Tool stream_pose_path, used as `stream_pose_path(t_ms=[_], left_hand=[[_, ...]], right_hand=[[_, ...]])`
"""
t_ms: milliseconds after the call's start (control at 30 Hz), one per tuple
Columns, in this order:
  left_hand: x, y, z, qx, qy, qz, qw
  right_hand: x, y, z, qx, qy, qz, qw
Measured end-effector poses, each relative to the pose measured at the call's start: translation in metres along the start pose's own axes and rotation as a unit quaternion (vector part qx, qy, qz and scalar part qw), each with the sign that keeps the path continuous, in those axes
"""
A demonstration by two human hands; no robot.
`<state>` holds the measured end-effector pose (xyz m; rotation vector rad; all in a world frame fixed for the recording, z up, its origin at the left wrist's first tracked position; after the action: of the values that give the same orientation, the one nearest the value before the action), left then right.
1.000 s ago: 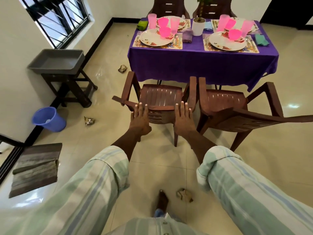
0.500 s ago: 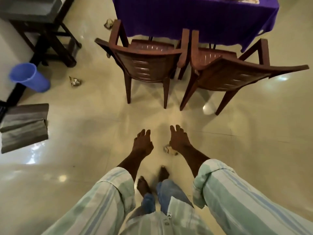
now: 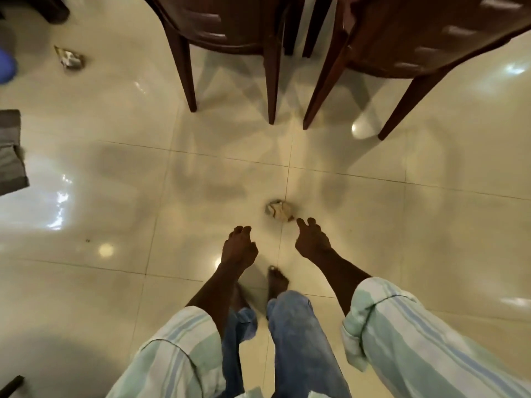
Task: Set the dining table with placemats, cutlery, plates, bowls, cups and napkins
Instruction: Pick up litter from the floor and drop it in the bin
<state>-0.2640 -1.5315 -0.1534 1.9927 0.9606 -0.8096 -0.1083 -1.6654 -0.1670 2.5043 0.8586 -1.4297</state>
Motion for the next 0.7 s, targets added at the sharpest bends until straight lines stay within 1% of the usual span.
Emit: stream_pose_path(t_ms=[167,300,433,500,567,633,700], left_hand=[[0.115,-0.035,0.060,0.019,0.001,0.001,1.000],[0.229,-0.066,0.105,0.029,0.022,0.014,0.999],[0.319,-0.097,0.137,0.039,0.043,0.029,0.998],[0.346,-0.111,0.144,0.044,0.049,0.032,0.997],[0.365,-0.121,0.149,0.049,0.057,0.038,0.996],[0.373,-0.127,0.146,0.047,0.064,0.039,0.996],[0.366,-0.128,0.137,0.040,0.070,0.037,0.996]], right_hand=[[0.125,0.019,0.059,0.001,0.010,-0.025,1.000],[0.245,0.028,0.115,-0.014,0.017,-0.045,0.999],[0.338,0.032,0.162,-0.040,0.032,-0.058,0.997],[0.363,0.035,0.179,-0.062,0.037,-0.064,0.995],[0.381,0.038,0.190,-0.091,0.063,-0.059,0.992],[0.389,0.037,0.185,-0.107,0.083,-0.045,0.990],[0.383,0.031,0.174,-0.104,0.074,-0.045,0.991]])
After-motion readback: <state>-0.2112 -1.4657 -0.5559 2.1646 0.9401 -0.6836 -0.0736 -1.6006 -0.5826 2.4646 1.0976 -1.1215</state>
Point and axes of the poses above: each hand's wrist, its own x-axis towards the middle knuckle, its own z-axis out of the palm, y = z × x, the point moved 1 cm from there along x, towards the middle knuckle, and after that the axes turned 11 degrees about -y, right-handed, at the moved point
